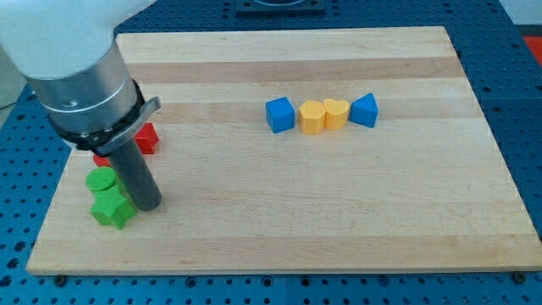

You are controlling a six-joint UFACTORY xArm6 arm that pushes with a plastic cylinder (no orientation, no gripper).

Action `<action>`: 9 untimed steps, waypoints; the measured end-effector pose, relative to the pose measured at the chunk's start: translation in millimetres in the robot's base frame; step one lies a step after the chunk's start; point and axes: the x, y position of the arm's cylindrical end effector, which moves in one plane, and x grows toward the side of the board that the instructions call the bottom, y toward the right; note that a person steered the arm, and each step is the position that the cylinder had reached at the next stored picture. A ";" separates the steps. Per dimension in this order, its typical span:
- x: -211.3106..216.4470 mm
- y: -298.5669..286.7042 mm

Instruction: Push red star closer to the green star

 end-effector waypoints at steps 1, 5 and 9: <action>4.8 -7.0; -46.9 40.1; -190.7 -57.8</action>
